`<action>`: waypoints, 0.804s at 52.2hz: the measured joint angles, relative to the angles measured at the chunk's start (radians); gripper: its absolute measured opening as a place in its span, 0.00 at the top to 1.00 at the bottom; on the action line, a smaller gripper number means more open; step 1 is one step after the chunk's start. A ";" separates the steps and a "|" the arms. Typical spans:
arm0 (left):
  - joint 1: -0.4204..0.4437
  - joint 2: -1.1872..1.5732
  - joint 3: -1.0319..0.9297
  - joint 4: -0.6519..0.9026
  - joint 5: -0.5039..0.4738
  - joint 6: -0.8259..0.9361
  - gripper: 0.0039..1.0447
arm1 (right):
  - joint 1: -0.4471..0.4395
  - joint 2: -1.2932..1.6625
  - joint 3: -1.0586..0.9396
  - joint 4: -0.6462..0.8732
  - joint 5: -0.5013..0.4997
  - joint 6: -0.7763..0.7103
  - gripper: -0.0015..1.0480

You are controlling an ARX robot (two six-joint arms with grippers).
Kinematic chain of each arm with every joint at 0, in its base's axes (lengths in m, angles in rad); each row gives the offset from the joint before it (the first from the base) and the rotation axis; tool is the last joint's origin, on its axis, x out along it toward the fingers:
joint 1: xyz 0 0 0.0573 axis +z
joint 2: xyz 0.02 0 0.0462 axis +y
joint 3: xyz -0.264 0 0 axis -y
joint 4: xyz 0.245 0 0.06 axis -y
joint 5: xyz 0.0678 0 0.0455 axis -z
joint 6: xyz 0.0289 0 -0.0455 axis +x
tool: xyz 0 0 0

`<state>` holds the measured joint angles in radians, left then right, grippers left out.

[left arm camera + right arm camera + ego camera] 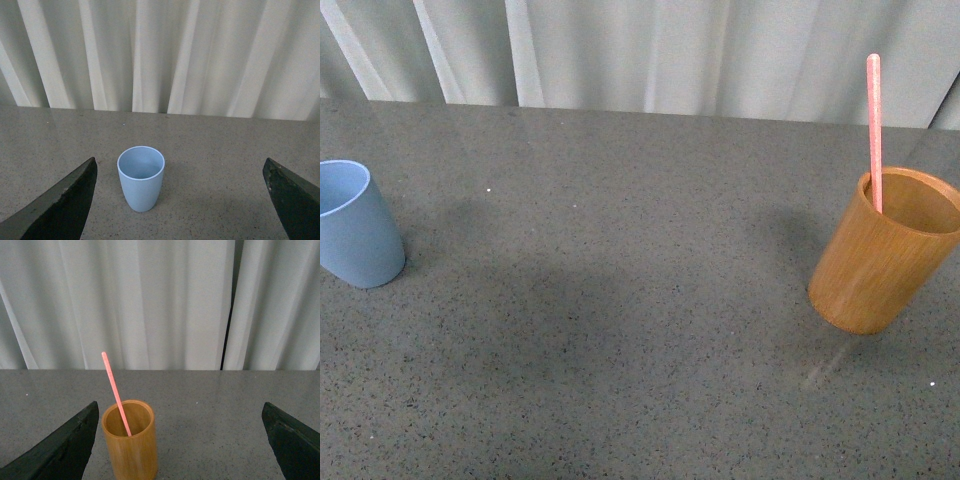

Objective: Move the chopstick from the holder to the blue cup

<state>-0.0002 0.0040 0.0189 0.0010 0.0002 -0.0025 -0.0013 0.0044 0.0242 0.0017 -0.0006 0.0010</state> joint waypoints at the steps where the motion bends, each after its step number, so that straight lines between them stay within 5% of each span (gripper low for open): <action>1: 0.000 0.000 0.000 0.000 0.000 0.000 0.06 | 0.000 0.000 0.000 0.000 0.000 0.000 0.10; 42: 0.000 0.000 0.000 0.000 0.000 0.000 0.06 | 0.000 0.000 0.000 0.000 0.000 0.000 0.10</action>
<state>-0.0002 0.0040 0.0189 0.0010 0.0002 -0.0021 -0.0013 0.0044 0.0238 0.0017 -0.0006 0.0010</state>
